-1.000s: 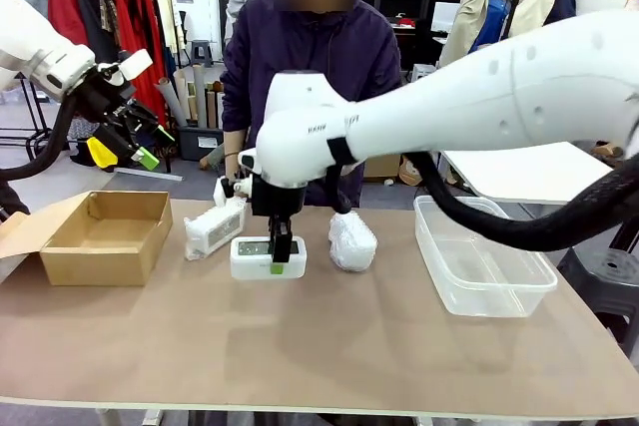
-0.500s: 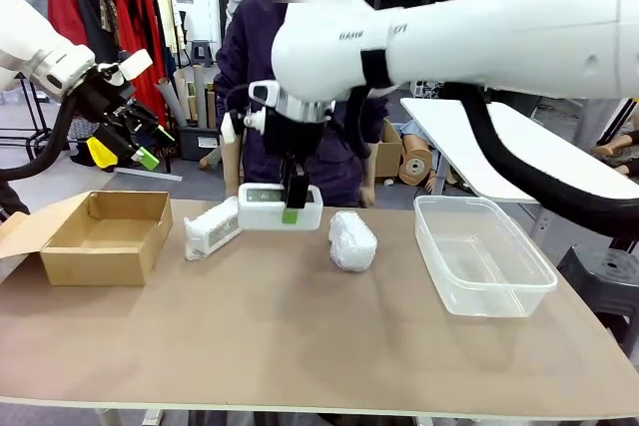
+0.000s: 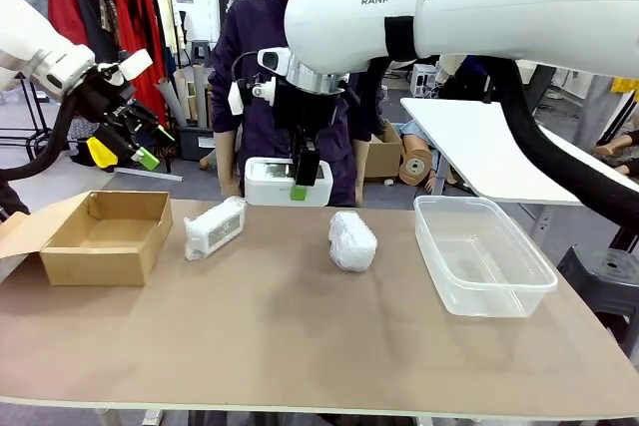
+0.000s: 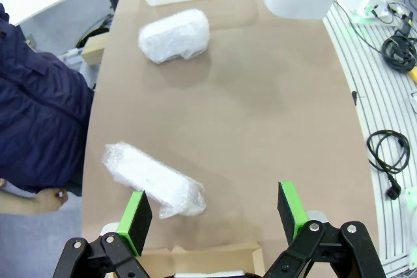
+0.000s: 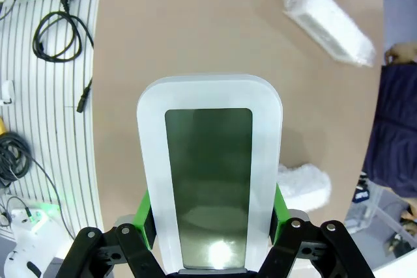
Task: Separate and place wrapped and unwrapped clocks.
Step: Pick up the Digital clock indicated by the person, then if the picked Digital clock is wrapped, place it in the Package Box ; if not, place it in the Organizing box.
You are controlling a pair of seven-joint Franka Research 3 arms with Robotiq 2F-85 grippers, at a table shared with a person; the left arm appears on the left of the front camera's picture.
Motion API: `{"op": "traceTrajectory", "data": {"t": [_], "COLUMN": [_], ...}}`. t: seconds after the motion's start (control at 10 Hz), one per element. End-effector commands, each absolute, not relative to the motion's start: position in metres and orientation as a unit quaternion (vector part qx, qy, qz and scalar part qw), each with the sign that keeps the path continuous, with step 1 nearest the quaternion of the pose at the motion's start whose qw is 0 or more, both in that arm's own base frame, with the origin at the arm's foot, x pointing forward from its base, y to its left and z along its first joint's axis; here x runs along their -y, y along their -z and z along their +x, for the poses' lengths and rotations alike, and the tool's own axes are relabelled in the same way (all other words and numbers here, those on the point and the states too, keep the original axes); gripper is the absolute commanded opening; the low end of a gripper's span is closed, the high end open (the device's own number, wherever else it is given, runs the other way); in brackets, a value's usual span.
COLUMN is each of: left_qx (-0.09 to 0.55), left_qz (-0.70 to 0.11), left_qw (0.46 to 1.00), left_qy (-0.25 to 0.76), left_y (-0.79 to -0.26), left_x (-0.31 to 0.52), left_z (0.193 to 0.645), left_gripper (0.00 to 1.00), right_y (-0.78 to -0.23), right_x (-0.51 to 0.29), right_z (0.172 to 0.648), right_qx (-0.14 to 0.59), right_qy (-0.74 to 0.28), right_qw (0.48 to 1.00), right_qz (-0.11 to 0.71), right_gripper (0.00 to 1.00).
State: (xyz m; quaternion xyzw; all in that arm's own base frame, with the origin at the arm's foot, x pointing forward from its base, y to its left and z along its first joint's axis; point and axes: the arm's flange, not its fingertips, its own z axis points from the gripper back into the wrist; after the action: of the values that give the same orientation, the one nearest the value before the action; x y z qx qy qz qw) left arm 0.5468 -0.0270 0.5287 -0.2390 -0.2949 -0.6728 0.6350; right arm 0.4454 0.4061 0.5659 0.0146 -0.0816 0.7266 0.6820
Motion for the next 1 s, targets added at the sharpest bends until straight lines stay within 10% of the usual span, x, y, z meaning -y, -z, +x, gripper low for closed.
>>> {"op": "traceTrajectory", "data": {"t": [0.0,0.9], "left_qx": [0.296,0.296], "left_qz": [-0.236,-0.236], "left_qw": [0.636,0.636], "left_qy": [0.673,0.673], "left_y": [-0.529,-0.529], "left_x": [0.027,0.027], "left_z": [0.546,0.546], "left_gripper": [1.0,1.0], "right_y": [-0.556,-0.566], "right_x": [-0.393,-0.406], "right_z": [0.436,0.445], "right_qx": [0.11,0.082], "right_qy": [-0.728,-0.727], "right_qw": [0.677,0.682], "right_qz": [0.013,0.015], "right_gripper": [0.0,0.0]}}
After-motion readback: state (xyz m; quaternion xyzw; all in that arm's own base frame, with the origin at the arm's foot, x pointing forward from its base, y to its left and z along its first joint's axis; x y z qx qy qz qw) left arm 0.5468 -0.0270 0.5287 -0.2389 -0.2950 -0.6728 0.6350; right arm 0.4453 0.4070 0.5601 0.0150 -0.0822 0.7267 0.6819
